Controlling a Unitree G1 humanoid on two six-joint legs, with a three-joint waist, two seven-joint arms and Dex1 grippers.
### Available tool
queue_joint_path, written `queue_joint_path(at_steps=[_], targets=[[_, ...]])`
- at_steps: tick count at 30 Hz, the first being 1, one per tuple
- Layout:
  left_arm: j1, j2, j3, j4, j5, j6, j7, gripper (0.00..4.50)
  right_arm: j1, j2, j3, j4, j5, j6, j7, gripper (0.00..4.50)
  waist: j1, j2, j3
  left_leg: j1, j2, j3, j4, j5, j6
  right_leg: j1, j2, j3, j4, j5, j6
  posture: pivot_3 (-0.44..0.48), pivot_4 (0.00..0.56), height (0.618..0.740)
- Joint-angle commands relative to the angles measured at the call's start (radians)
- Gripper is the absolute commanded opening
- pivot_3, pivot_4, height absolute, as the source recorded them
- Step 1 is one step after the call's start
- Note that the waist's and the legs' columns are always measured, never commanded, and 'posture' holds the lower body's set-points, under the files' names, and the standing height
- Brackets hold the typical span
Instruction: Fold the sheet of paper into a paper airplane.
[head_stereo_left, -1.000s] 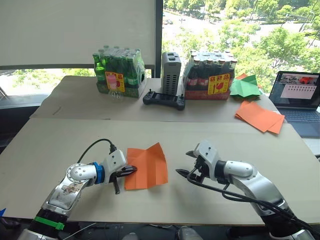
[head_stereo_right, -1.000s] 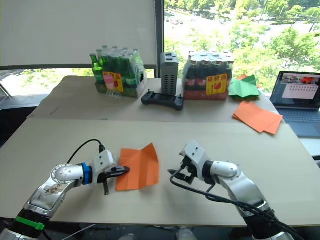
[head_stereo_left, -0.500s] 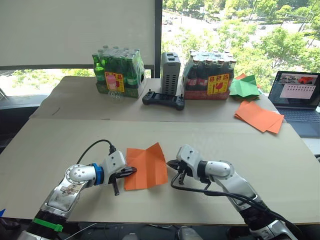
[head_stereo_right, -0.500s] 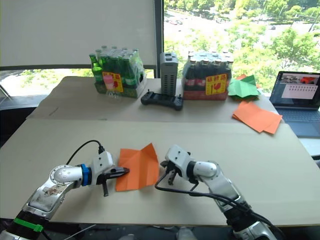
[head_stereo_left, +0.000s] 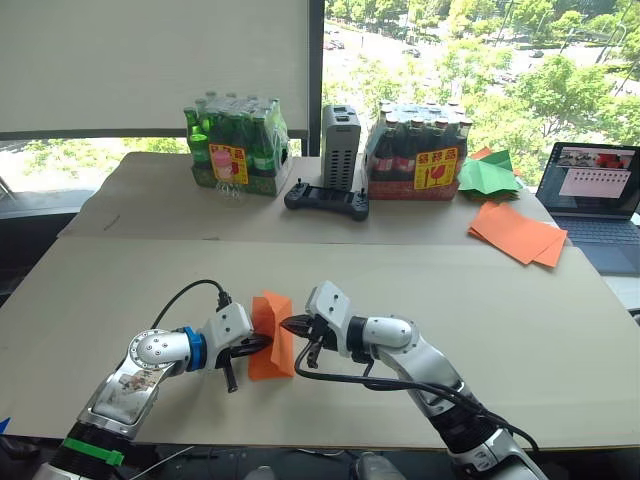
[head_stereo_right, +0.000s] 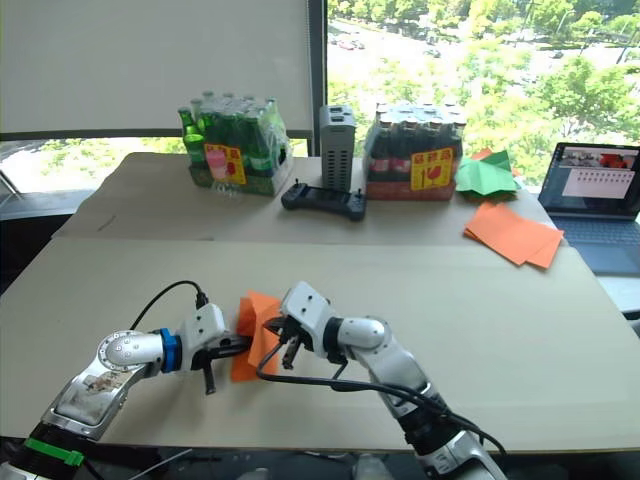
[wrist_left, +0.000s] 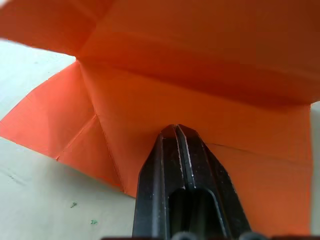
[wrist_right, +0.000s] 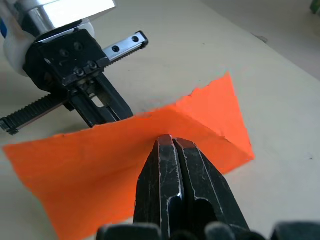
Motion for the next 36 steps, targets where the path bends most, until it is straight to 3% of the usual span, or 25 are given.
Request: queue_joint_path(at_steps=[1,11,16,20,26,36], targets=[[0.03,0.017,-0.001,-0.008,0.018,0.021,-0.001,0.0,-0.018,0.014,0.013,0.036,-0.023,-0.006,-0.014,0.05,0.0,0.0,0.0,0.0,0.0,0.0,0.0,0.0,0.0,0.0,0.0,0.0,0.0,0.0,0.0,0.0,0.15,0.733],[0.03,0.053,0.098,-0.058,-0.022,0.073,0.006,0.0,-0.024,0.039,0.056,0.165,-0.076,-0.019,-0.002,0.05,-0.019,0.0,0.0,0.001,0.001,0.0,0.0,0.0,0.0,0.0,0.001,0.0,0.001,0.0,-0.001,0.0,0.15,0.733],[-0.019,0.096,0.238,-0.105,-0.128,0.184,-0.004,0.0,-0.031,0.047,0.067,0.18,-0.089,-0.014,-0.003,0.05,-0.025,0.0,0.0,0.001,0.002,-0.001,0.0,0.0,0.0,-0.001,0.002,0.0,0.001,0.001,-0.001,0.0,0.15,0.733],[-0.073,0.095,0.288,-0.168,-0.261,0.281,-0.036,0.0,-0.032,0.044,0.064,0.172,-0.093,-0.004,0.0,0.05,-0.024,0.0,0.0,0.001,0.002,-0.001,0.0,0.0,0.0,0.0,0.002,-0.001,0.001,0.001,-0.001,0.0,0.15,0.733],[-0.045,0.048,0.243,-0.172,-0.306,0.326,-0.034,0.0,-0.032,0.047,0.063,0.159,-0.097,0.003,0.003,0.05,-0.026,0.0,0.0,0.002,0.002,0.0,-0.001,0.0,0.0,0.0,0.002,0.0,0.001,0.001,-0.001,0.0,0.15,0.733],[0.036,0.014,0.055,0.032,-0.088,0.104,-0.029,0.0,-0.054,0.064,-0.007,0.103,-0.018,-0.01,0.042,0.05,-0.02,0.0,0.0,0.001,0.001,-0.001,-0.001,0.0,0.0,-0.001,0.001,0.0,0.0,0.001,-0.001,0.0,0.15,0.733]])
